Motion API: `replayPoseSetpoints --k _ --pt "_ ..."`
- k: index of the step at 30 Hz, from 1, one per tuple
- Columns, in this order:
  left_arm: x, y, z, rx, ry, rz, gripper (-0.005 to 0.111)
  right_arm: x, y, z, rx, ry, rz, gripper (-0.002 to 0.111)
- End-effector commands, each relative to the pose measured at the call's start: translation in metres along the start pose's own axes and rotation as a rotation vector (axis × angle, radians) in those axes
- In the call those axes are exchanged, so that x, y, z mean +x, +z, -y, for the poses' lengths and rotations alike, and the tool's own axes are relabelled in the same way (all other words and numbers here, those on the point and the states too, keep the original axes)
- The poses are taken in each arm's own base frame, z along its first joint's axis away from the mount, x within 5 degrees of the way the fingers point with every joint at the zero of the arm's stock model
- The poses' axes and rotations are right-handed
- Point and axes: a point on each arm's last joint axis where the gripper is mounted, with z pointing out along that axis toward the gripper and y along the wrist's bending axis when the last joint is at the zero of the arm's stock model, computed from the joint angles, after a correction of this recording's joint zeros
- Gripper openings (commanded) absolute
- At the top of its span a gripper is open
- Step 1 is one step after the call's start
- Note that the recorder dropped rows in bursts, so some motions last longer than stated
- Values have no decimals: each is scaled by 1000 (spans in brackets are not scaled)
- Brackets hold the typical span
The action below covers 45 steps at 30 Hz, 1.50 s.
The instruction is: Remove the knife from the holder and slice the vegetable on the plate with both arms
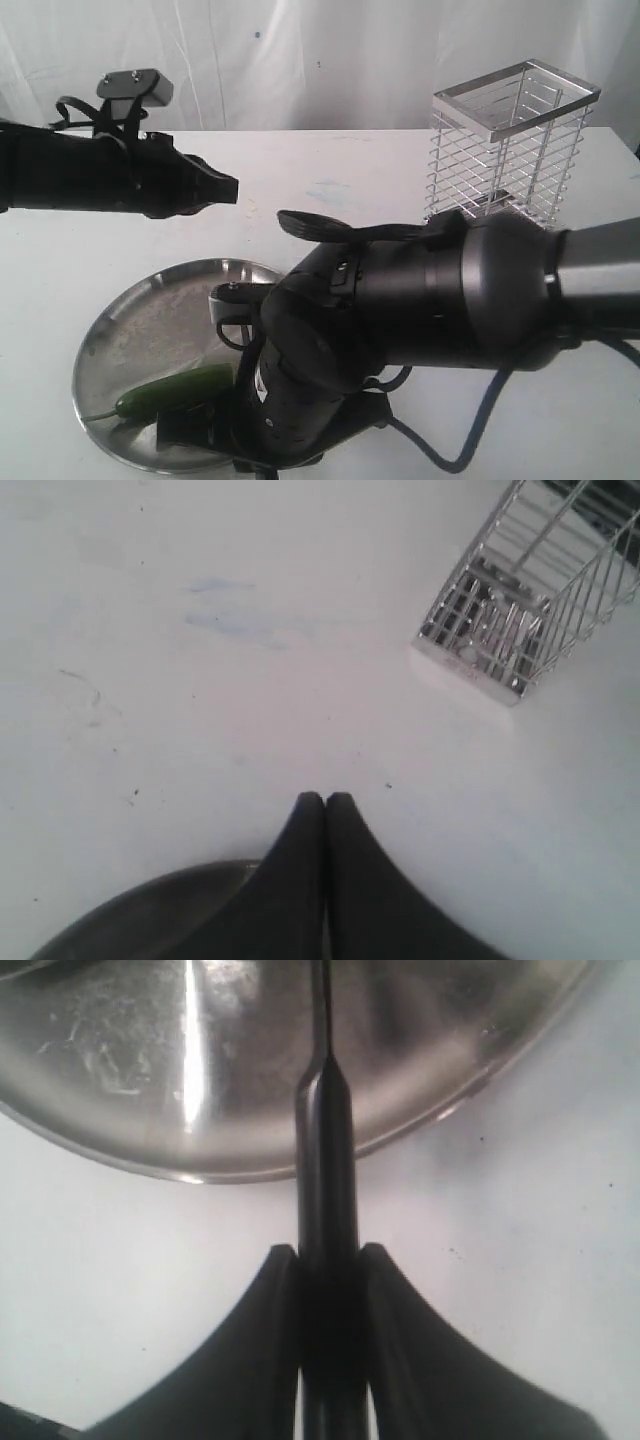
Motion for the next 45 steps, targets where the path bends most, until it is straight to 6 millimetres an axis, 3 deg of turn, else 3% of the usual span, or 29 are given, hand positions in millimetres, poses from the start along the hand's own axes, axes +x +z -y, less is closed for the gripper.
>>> replayPoseSetpoints --k 1,9,15,22,45 --pt "-1 -18 13 56 2 24 0 -1 -17 0 -29 -20 34 0" --pt "23 -20 18 180 -18 -90 0 8 -6 -8 -35 -28 -17 0" --pt "45 -17 -14 139 -155 -288 0 14 4 -12 -27 -39 -39 0" --pt "65 0 -21 269 -233 -370 0 13 4 -13 -35 -39 -29 0" --pt "70 1 -14 383 -203 -393 0 15 5 -11 -18 -75 -47 0"
